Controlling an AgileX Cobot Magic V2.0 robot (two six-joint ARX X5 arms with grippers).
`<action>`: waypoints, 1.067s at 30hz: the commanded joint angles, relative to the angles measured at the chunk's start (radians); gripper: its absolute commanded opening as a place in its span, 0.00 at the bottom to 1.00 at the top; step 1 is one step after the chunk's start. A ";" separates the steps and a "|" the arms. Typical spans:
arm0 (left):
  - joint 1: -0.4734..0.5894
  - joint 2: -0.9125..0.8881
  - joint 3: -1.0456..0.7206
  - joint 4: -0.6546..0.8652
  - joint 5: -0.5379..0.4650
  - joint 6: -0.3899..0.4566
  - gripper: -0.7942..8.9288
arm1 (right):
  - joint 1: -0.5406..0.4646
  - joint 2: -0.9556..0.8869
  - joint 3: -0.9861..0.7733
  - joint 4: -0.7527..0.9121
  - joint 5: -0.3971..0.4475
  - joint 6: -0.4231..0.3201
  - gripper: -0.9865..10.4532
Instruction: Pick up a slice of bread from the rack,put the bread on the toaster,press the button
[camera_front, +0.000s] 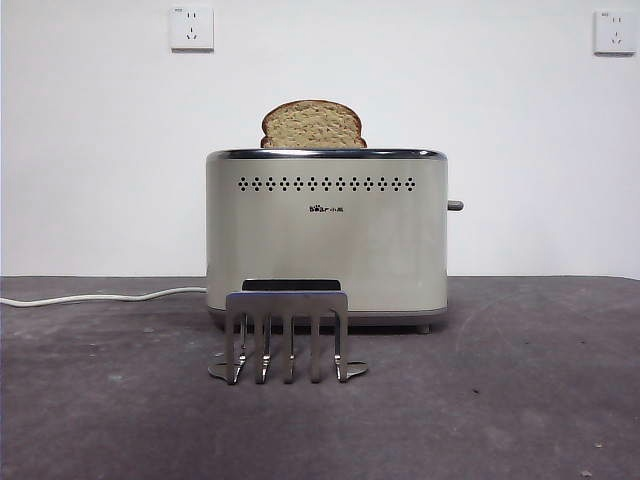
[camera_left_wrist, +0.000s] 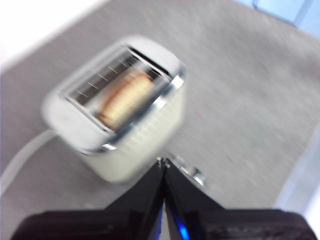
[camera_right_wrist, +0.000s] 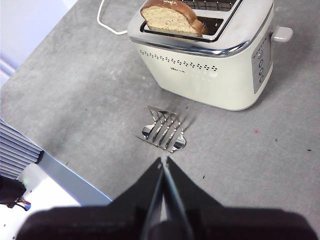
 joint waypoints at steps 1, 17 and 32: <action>0.044 -0.056 -0.003 0.076 -0.003 0.016 0.08 | 0.001 -0.003 -0.011 0.003 0.003 -0.008 0.09; 0.433 -0.478 -0.265 0.614 0.115 0.023 0.08 | 0.001 -0.003 -0.011 0.003 0.003 -0.008 0.09; 0.519 -1.073 -1.333 1.152 -0.062 0.011 0.08 | 0.001 -0.002 -0.011 0.003 0.003 -0.008 0.09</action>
